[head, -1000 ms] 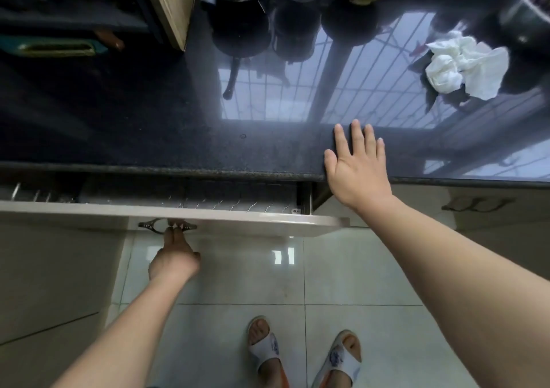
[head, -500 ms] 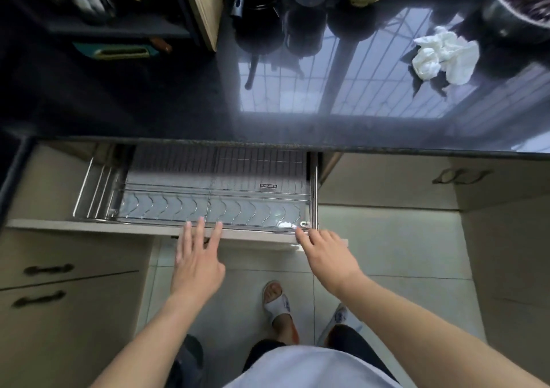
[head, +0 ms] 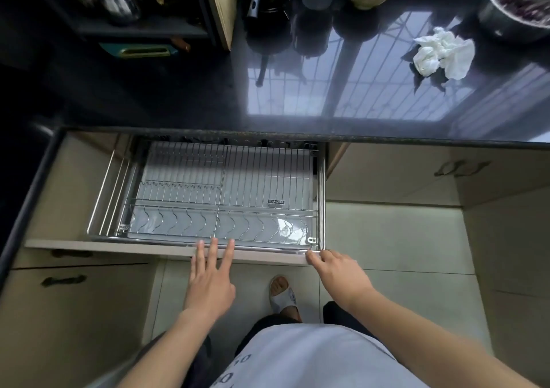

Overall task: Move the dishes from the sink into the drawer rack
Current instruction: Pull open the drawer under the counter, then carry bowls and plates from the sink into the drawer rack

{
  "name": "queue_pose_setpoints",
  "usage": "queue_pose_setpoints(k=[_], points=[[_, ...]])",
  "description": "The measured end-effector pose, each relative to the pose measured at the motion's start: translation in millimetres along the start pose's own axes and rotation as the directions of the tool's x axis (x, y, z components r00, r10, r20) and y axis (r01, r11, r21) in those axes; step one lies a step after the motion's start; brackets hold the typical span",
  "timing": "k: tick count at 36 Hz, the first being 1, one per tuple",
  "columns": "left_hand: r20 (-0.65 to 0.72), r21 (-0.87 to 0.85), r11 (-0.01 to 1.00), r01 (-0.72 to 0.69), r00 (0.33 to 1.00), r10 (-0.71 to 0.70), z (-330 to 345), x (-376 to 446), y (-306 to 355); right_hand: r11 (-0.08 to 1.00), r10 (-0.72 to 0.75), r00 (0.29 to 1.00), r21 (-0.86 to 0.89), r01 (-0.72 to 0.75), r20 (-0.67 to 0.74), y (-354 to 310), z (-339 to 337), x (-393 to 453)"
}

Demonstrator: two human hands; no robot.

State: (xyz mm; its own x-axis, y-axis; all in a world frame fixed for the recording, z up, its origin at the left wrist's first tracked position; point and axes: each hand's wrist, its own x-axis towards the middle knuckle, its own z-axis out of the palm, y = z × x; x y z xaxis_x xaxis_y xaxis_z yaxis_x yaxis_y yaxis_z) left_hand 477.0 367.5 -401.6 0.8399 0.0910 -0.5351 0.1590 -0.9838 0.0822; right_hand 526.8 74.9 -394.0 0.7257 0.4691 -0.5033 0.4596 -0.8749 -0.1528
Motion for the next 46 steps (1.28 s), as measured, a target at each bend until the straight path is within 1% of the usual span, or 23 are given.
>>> queue_pose_setpoints(k=[6, 11, 15, 18, 21, 25, 28, 30, 33, 34, 36, 38, 41, 43, 45, 46], points=[[0.064, 0.057, 0.998, 0.005, 0.998, -0.009, -4, -3, 0, 0.991, 0.115, 0.993, 0.074, -0.115, 0.009, -5, 1, -6], [0.099, 0.071, 0.997, 0.024, 0.995, -0.031, -9, -4, 2, 0.980, 0.139, 0.989, 0.134, -0.144, 0.046, -9, -6, -6], [0.101, 0.080, 0.997, 0.024, 0.994, -0.032, -12, -5, 0, 0.976, 0.162, 0.986, 0.142, -0.167, 0.046, -14, -2, -10], [0.134, 0.059, 0.998, 0.026, 0.990, -0.034, -16, -5, 1, 0.972, 0.176, 0.982, 0.142, -0.185, 0.071, -17, -4, -12], [0.187, 0.056, 0.997, 0.057, 0.980, -0.067, -23, -7, 6, 0.969, 0.164, 0.982, 0.173, -0.178, 0.091, -14, -5, -15], [0.255, 0.114, 0.991, 0.073, 0.962, -0.100, -44, -8, 36, 0.945, 0.181, 0.980, 0.263, -0.196, 0.079, -2, -11, -33], [0.293, 0.104, 0.995, 0.003, 0.956, -0.033, -71, -13, 81, 0.910, 0.262, 0.965, 0.329, -0.251, 0.012, 16, -17, -64], [0.297, 0.079, 0.996, -0.050, 0.954, 0.025, -83, -12, 108, 0.878, 0.321, 0.947, 0.374, -0.300, 0.007, 27, -17, -82], [0.278, 0.072, 0.980, -0.185, 0.947, 0.158, -98, -22, 179, 0.786, 0.449, 0.894, 0.476, -0.395, 0.001, 60, -11, -133], [0.271, 0.068, 0.976, -0.206, 0.946, 0.181, -104, -26, 194, 0.769, 0.471, 0.882, 0.490, -0.410, 0.000, 65, -12, -142], [0.254, 0.097, 0.938, -0.332, 0.920, 0.300, -104, -48, 266, 0.699, 0.569, 0.823, 0.530, -0.480, -0.005, 97, -3, -201], [0.253, 0.111, 0.897, -0.427, 0.885, 0.390, -101, -69, 321, 0.634, 0.636, 0.771, 0.574, -0.518, -0.007, 124, 9, -245], [0.267, 0.116, 0.792, -0.599, 0.787, 0.556, -70, -125, 431, 0.505, 0.764, 0.645, 0.627, -0.593, -0.005, 171, 53, -352], [0.282, 0.086, 0.737, -0.670, 0.726, 0.627, -53, -161, 483, 0.414, 0.826, 0.564, 0.668, -0.619, 0.010, 190, 75, -408], [0.277, 0.048, 0.690, -0.722, 0.673, 0.686, -31, -200, 533, 0.297, 0.887, 0.459, 0.701, -0.648, 0.048, 208, 98, -469], [0.294, 0.040, 0.657, -0.753, 0.638, 0.712, -18, -220, 560, 0.227, 0.916, 0.394, 0.721, -0.654, 0.070, 216, 112, -502]])
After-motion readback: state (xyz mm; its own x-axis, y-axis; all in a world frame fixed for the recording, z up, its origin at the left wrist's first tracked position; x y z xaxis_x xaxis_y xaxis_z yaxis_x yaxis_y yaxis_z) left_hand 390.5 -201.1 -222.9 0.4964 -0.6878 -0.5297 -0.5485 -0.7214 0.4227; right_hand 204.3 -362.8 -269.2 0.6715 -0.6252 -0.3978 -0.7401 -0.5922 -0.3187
